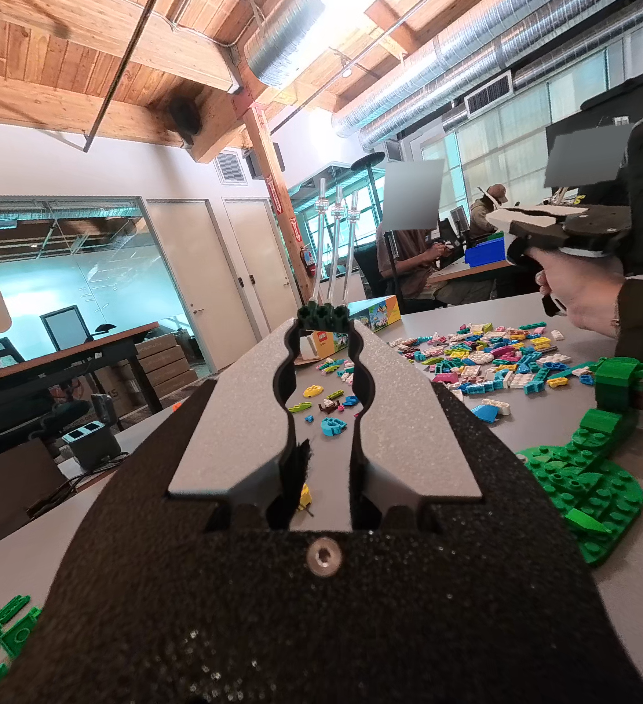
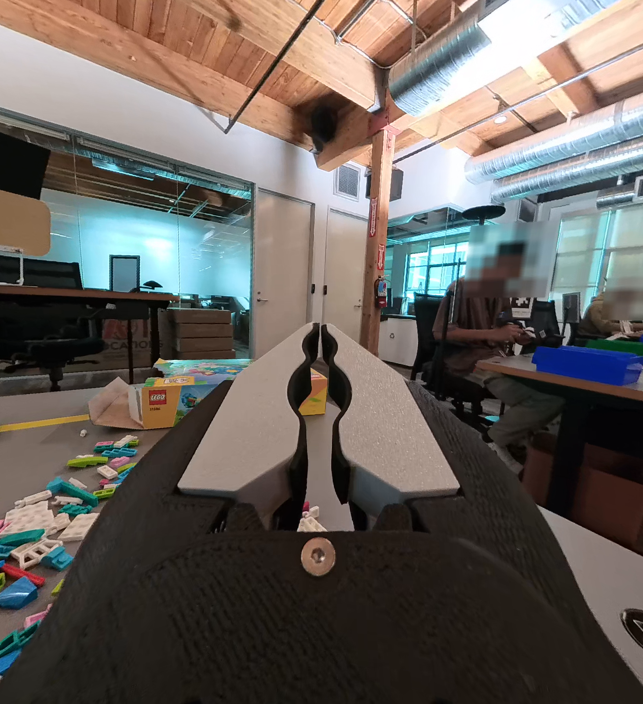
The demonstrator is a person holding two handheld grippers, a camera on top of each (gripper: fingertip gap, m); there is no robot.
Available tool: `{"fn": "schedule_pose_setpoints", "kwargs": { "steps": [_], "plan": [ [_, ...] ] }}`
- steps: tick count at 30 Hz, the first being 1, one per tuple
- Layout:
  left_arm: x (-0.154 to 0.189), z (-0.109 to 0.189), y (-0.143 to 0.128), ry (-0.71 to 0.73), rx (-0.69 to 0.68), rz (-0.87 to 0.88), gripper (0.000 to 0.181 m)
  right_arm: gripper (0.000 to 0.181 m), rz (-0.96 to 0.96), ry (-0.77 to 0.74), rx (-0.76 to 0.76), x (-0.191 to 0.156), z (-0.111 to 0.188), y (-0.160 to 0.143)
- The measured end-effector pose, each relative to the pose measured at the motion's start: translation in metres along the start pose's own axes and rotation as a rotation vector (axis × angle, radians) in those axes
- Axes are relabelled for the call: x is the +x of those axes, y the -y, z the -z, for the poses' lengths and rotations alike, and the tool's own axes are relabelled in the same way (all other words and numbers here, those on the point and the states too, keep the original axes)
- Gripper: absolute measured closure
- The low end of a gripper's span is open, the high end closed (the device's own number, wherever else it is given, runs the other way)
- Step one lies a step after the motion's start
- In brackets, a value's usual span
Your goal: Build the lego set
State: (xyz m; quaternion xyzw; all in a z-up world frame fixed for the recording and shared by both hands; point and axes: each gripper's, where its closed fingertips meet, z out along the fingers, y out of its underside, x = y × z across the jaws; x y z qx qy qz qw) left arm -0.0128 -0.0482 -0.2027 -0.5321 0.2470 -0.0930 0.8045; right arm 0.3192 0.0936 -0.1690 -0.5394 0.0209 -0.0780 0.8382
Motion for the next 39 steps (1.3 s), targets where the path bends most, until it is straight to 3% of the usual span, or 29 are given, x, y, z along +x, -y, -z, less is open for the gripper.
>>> {"fn": "schedule_pose_setpoints", "kwargs": {
  "steps": [39],
  "plan": [
    [-0.002, -0.001, -0.004, 0.001, -0.018, 0.005, 0.159, 0.181, 0.026, 0.113, 0.029, -0.03, 0.002, 0.005]
  ]
}}
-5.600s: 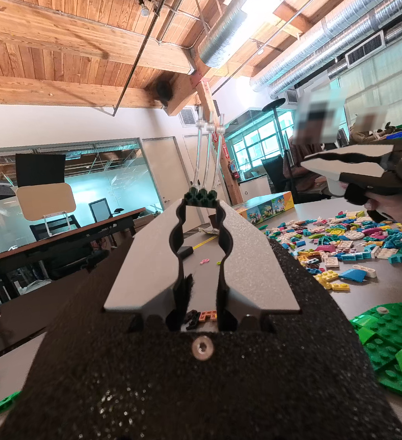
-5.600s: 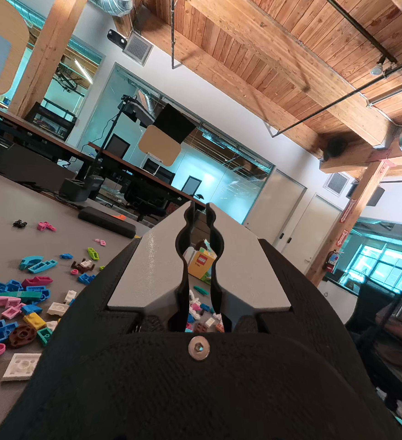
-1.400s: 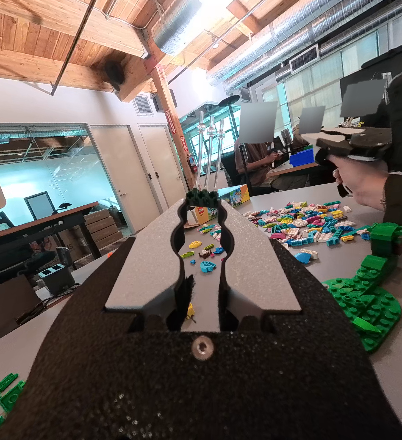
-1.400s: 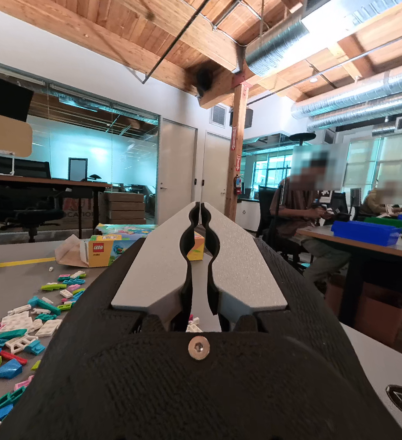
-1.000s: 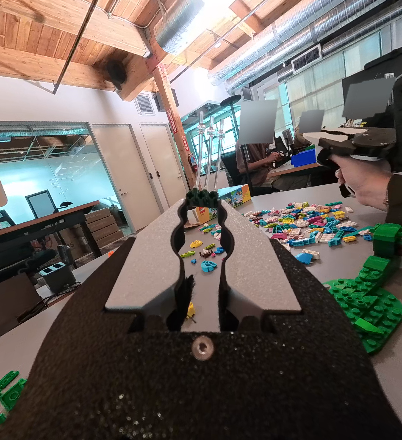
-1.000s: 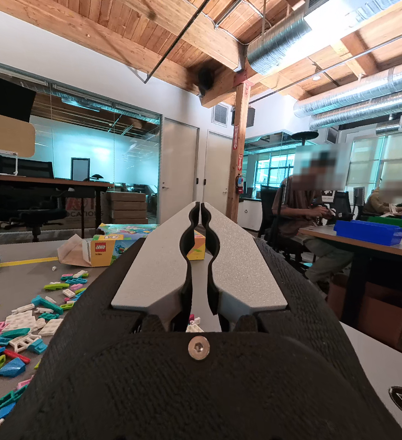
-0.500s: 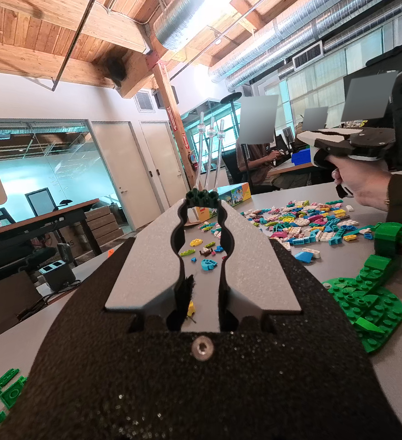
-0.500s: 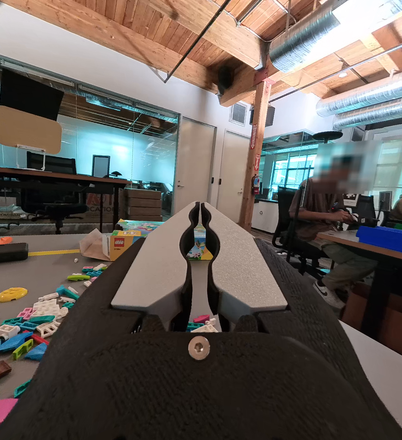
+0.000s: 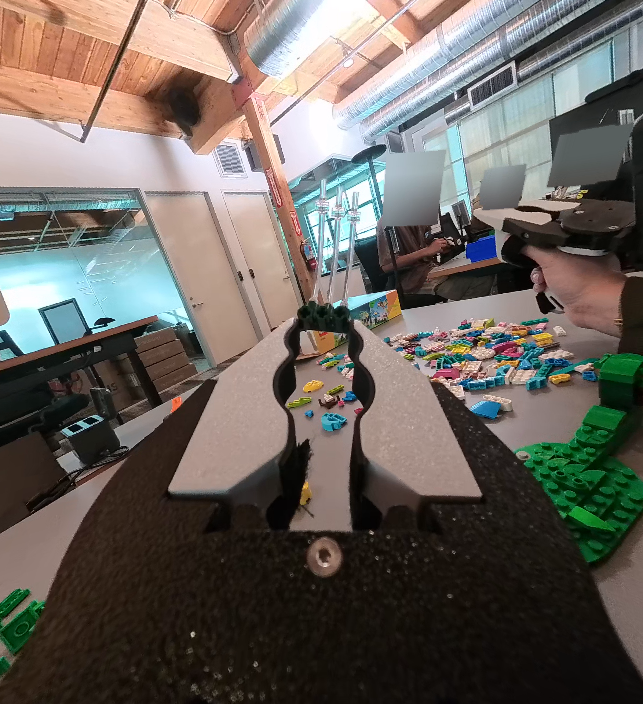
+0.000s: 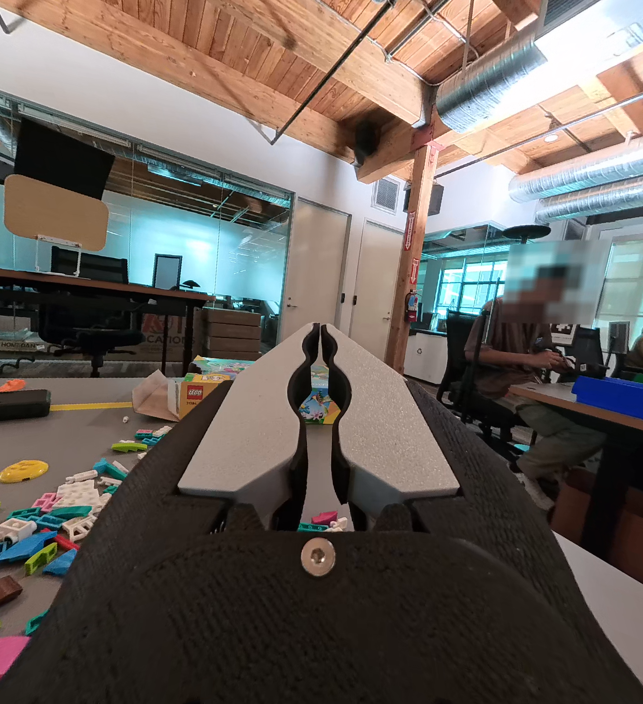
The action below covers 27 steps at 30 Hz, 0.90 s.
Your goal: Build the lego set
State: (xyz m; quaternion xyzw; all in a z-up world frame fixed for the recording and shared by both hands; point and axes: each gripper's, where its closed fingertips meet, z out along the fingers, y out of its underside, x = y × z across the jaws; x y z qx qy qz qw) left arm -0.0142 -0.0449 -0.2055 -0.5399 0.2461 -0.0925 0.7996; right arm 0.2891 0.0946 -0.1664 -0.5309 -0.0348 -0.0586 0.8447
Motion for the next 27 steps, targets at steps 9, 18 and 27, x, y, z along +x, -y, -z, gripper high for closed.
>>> {"fn": "schedule_pose_setpoints", "kwargs": {
  "steps": [9, 18, 27],
  "plan": [
    [-0.001, 0.0, 0.0, 0.003, 0.0, 0.001, 0.159, 0.181, -0.007, 0.007, -0.002, -0.002, 0.0, -0.001],
    [-0.001, 0.0, -0.001, 0.003, -0.001, 0.002, 0.159, 0.181, -0.005, 0.018, 0.002, -0.005, 0.0, 0.0],
    [-0.001, 0.0, -0.001, 0.002, -0.001, 0.002, 0.159, 0.181, -0.006, 0.046, 0.01, -0.01, 0.0, 0.001]
  ]
}}
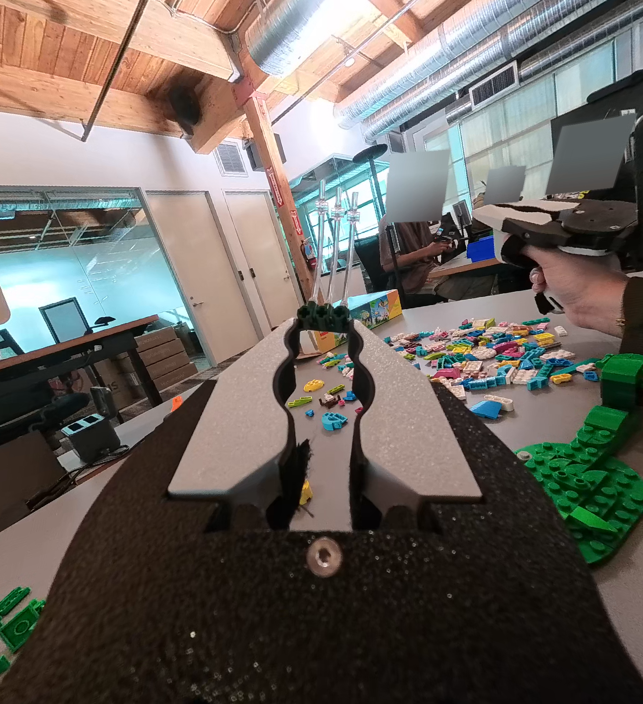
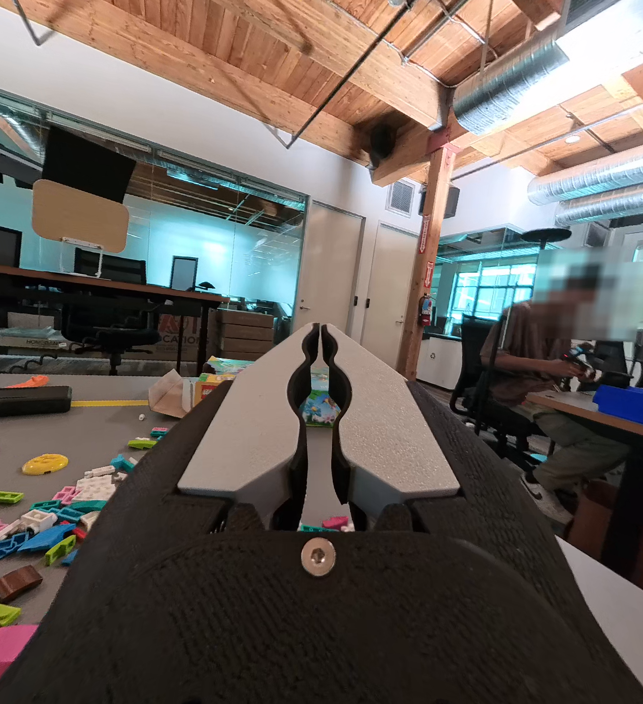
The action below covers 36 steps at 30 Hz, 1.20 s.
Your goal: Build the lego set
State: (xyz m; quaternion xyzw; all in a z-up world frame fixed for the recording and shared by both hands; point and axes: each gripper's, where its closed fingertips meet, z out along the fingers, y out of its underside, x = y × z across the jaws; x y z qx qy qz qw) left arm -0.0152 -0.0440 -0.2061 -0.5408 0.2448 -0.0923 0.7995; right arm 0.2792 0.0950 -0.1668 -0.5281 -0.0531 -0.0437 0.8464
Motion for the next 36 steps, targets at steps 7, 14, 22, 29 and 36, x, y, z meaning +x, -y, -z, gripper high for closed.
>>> {"fn": "schedule_pose_setpoints", "kwargs": {
  "steps": [7, 14, 22, 29, 36],
  "plan": [
    [-0.001, 0.0, 0.0, 0.003, 0.002, 0.007, 0.159, 0.17, -0.147, 1.067, -0.118, -0.129, 0.069, 0.017],
    [-0.001, 0.0, 0.001, 0.003, 0.003, 0.005, 0.159, 0.158, 0.056, 1.572, -0.609, -0.168, 0.145, -0.034],
    [0.0, 0.0, 0.001, 0.001, 0.004, -0.011, 0.159, 0.149, 0.321, 1.745, -0.865, -0.18, 0.176, -0.08],
    [-0.006, 0.0, -0.001, 0.029, -0.024, 0.021, 0.159, 0.158, 0.288, 1.705, -0.8, -0.178, 0.156, -0.072],
    [-0.011, 0.002, 0.001, 0.05, -0.012, 0.04, 0.159, 0.159, 0.235, 1.311, -0.144, -0.206, 0.072, 0.037]
  ]
}}
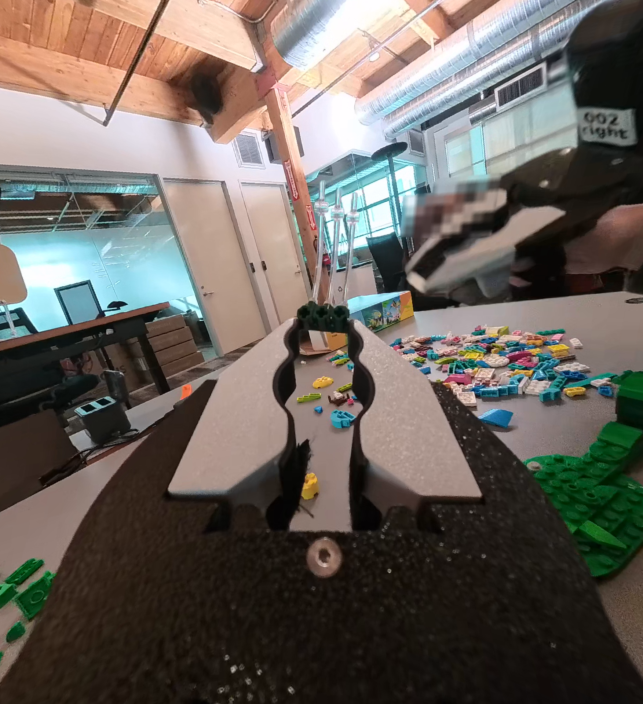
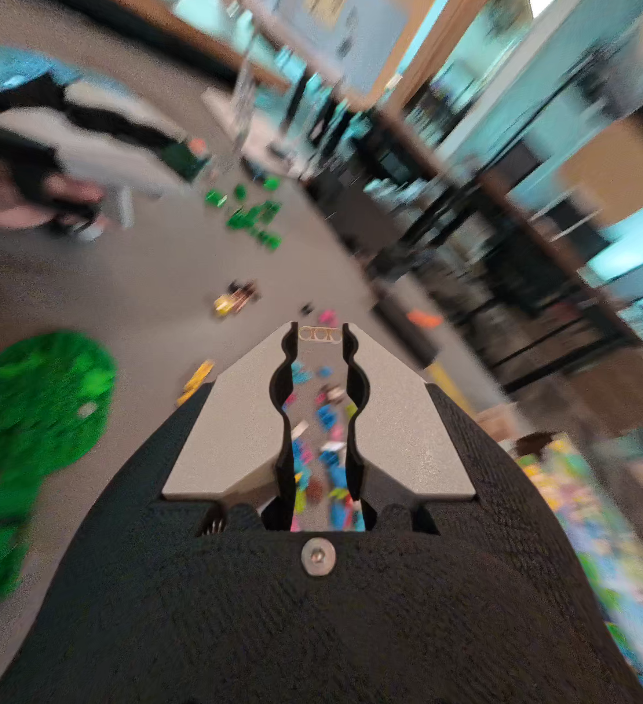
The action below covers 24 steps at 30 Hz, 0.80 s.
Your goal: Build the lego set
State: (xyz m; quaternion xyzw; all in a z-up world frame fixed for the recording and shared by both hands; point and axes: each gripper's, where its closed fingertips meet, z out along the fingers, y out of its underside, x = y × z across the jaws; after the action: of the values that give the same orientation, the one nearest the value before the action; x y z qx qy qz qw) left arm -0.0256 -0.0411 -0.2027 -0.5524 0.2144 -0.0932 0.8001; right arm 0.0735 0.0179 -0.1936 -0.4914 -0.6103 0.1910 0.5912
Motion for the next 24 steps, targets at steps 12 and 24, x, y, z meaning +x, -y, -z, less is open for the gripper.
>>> {"fn": "schedule_pose_setpoints", "kwargs": {
  "steps": [12, 24],
  "plan": [
    [0.001, 0.0, 0.001, -0.002, 0.016, 0.004, 0.159, 0.159, 0.23, -0.824, 0.276, 0.088, 0.034, 0.016],
    [0.0, -0.001, 0.0, 0.003, 0.018, 0.011, 0.159, 0.159, 0.475, -0.828, 0.203, 0.065, 0.016, 0.018]
  ]
}}
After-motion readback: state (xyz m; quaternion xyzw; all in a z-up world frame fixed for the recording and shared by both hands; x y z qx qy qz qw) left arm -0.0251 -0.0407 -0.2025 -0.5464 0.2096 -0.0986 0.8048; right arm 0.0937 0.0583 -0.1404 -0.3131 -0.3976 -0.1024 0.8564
